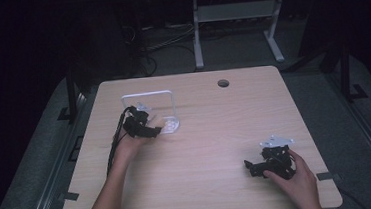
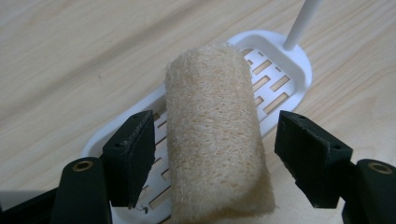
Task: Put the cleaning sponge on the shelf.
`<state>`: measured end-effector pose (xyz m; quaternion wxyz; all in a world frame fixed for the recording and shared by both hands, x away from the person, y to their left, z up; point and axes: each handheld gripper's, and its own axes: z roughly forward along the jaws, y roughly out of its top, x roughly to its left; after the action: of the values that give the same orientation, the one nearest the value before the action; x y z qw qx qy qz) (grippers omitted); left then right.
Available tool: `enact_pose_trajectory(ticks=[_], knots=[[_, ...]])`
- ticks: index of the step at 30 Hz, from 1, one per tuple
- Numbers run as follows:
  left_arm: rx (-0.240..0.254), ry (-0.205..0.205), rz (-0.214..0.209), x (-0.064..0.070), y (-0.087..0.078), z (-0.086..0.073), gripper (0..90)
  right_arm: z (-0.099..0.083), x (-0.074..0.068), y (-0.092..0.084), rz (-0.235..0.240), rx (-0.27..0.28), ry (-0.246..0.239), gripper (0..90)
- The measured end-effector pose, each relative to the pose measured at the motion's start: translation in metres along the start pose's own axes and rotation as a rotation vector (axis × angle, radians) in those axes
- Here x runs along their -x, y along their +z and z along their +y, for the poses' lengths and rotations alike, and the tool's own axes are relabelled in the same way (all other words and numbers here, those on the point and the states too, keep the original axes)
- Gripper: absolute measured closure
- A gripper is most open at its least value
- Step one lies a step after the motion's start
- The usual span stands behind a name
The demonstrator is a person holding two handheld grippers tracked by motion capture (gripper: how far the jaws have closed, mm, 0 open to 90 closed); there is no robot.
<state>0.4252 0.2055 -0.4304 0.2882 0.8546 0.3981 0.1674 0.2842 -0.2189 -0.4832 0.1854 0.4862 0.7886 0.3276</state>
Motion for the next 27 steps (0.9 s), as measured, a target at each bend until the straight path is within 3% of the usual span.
enact_pose_trajectory(ticks=[6,10,15,21,27], knots=[[0.029,0.026,0.010,0.005,-0.017,0.000,32.7,0.000,0.000,0.000,0.000,0.000,0.000,0.0],[0.067,0.023,-0.001,0.008,-0.030,-0.003,42.4,0.000,0.000,0.000,0.000,0.000,0.000,0.0],[0.094,0.021,-0.036,0.011,-0.042,-0.008,60.7,0.000,0.000,0.000,0.000,0.000,0.000,0.0],[0.089,0.022,-0.121,0.014,-0.049,-0.012,88.7,0.000,0.000,0.000,0.000,0.000,0.000,0.0],[0.082,0.022,-0.178,0.020,-0.045,-0.017,89.9,0.000,0.000,0.000,-0.001,0.000,0.001,0.0]])
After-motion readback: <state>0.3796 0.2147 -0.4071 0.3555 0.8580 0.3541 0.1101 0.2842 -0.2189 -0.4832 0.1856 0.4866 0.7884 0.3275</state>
